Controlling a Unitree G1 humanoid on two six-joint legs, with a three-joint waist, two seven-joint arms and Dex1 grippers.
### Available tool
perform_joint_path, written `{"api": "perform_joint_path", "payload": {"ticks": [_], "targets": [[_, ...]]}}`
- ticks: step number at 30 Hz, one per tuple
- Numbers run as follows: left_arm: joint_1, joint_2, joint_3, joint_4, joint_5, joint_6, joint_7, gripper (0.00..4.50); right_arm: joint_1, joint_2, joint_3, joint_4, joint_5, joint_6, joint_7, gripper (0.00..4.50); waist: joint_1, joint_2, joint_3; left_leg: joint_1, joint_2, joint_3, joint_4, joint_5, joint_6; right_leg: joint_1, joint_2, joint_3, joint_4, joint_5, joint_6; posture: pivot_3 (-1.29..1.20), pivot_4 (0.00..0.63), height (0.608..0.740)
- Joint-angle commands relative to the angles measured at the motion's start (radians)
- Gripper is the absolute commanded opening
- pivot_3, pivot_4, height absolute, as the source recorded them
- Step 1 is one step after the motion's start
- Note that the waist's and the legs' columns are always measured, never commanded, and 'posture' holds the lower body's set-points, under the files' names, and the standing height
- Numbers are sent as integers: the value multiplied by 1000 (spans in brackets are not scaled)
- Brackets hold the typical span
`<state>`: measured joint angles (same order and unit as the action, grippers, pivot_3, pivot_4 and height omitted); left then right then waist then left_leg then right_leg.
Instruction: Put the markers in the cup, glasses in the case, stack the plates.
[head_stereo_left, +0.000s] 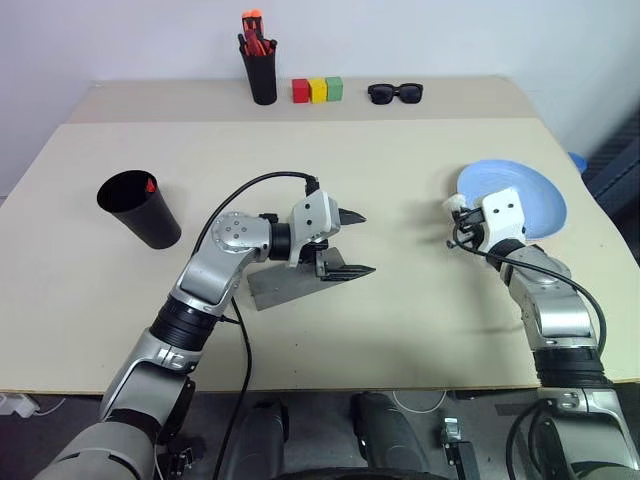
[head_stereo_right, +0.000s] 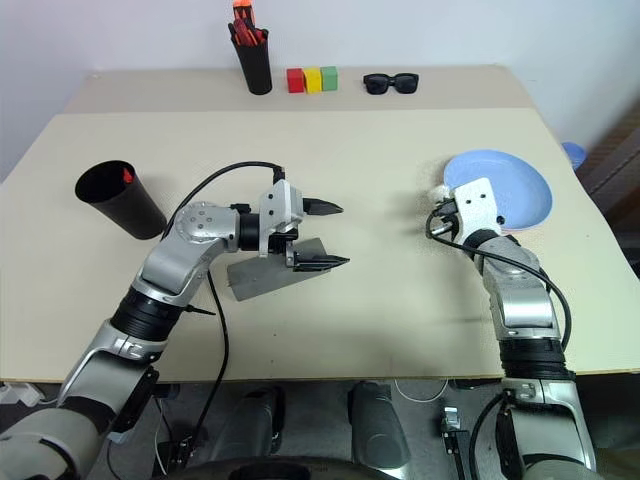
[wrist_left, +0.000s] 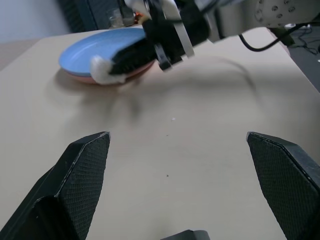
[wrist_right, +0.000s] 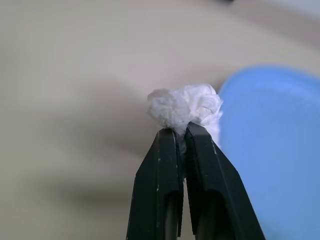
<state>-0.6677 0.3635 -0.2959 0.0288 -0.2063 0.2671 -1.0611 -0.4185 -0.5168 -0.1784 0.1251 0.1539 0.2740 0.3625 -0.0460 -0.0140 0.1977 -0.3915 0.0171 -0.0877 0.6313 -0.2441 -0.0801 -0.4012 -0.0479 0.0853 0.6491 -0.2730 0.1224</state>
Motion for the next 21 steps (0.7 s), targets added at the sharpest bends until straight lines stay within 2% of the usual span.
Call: {"api": "perform_joint_path", "payload": {"ticks": [1, 6, 16, 17, 18, 21], "targets": [[-12, -6, 5, -12, -2, -20, 1, 4500, -56, -9, -61, 25, 8, -76, -31, 34, 1, 0, 0, 0, 0, 0, 0, 0, 0, 0, 0, 0, 0, 0, 0, 0, 150, 740], [-16, -10, 8, -8, 2, -23, 7, 4500, -117, -33, -78, 173, -27, -154, -70, 34, 3, 0, 0, 0, 0, 0, 0, 0, 0, 0, 0, 0, 0, 0, 0, 0, 150, 740], [1, -13, 17, -36, -5, 3, 47, 4500, -180, -63, -61, 401, -46, -244, -50, 34, 0, 0, 0, 0, 0, 0, 0, 0, 0, 0, 0, 0, 0, 0, 0, 0, 150, 740], [3, -12, 18, -39, -6, 5, 51, 4500, -184, -64, -58, 416, -47, -244, -45, 667, 0, 0, 0, 0, 0, 0, 0, 0, 0, 0, 0, 0, 0, 0, 0, 0, 150, 740], [4, -11, 20, -42, -7, 8, 54, 4500, -186, -65, -56, 427, -47, -245, -42, 996, 0, 0, 0, 0, 0, 0, 0, 0, 0, 0, 0, 0, 0, 0, 0, 0, 150, 740], [7, -11, 24, -46, -10, 17, 64, 4500, -192, -65, -56, 445, -48, -253, -40, 2436, 0, 0, 0, 0, 0, 0, 0, 0, 0, 0, 0, 0, 0, 0, 0, 0, 150, 740]]}}
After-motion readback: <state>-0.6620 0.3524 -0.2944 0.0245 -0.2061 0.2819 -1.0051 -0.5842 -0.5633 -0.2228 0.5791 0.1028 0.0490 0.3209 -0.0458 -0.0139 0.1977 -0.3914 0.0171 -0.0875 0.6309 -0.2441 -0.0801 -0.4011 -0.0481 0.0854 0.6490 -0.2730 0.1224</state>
